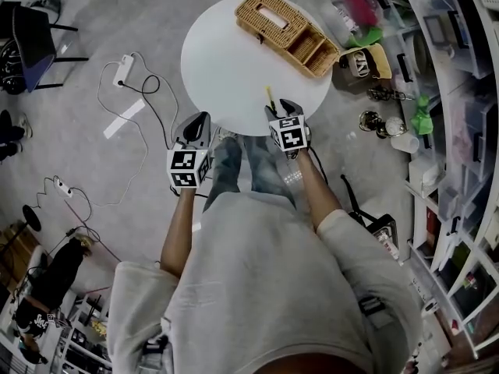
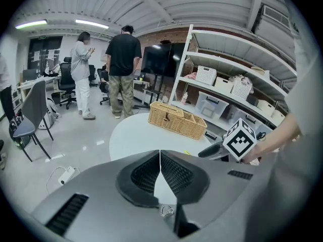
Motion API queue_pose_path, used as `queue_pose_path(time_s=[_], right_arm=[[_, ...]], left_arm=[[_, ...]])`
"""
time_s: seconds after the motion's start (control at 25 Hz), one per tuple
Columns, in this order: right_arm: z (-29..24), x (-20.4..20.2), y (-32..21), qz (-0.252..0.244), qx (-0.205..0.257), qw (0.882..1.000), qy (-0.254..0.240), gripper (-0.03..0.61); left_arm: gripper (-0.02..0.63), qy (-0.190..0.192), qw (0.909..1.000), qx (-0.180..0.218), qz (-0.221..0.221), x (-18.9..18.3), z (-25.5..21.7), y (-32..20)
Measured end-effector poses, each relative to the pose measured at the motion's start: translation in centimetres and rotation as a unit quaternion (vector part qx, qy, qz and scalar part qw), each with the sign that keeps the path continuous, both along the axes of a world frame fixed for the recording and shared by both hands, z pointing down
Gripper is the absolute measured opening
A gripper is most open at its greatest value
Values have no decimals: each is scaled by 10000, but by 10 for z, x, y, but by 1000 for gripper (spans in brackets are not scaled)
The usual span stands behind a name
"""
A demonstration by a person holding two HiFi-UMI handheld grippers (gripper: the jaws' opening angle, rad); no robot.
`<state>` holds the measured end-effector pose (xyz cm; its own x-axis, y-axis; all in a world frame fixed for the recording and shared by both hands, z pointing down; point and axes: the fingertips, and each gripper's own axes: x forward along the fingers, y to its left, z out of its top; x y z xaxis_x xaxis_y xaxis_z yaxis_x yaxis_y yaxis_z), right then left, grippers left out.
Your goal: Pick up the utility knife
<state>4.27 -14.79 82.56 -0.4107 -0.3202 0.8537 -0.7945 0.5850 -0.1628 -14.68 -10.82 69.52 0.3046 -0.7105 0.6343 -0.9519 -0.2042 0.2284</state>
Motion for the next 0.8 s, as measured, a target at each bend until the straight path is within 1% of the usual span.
queue_pose_path(time_s=[0.08,0.24,0.44,0.56,0.72,0.8], right_arm=[[3,-1,-2,-12,-14,10000,74,212],[-1,-1,-1,17,159,9995,276,161],[1,-1,1,-3,143,9992,375,144],[1,-8,4,-113,156,9988,452,86],[3,-9,3,64,92,9992,392,81],[3,-9,3,48,5,9994,350,81]], left_arm=[[23,7,10000,-19,-21,-1,1,2],[23,27,10000,-27,-39,-1,1,4],[23,34,10000,-53,-4,5,2,4],[23,53,10000,-42,4,5,1,3],[23,58,10000,-50,-7,1,1,4],[23,52,10000,-38,-16,0,1,4]])
